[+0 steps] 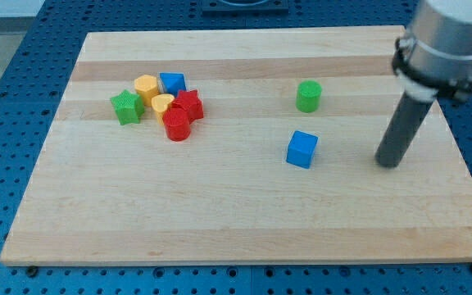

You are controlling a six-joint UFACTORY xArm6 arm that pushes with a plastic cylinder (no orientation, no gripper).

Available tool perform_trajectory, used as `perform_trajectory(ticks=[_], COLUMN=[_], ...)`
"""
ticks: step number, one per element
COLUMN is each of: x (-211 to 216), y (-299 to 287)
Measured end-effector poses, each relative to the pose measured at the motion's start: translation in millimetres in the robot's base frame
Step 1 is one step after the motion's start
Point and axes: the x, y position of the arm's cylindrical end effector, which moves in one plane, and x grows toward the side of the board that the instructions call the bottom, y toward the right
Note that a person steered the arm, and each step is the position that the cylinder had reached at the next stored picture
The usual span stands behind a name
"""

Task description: Place the blue cube at the center of the board

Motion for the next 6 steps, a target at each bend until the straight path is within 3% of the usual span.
perform_trajectory(ticks=[1,4,6], x=[11,-60,-61], y=[-30,-109,-149])
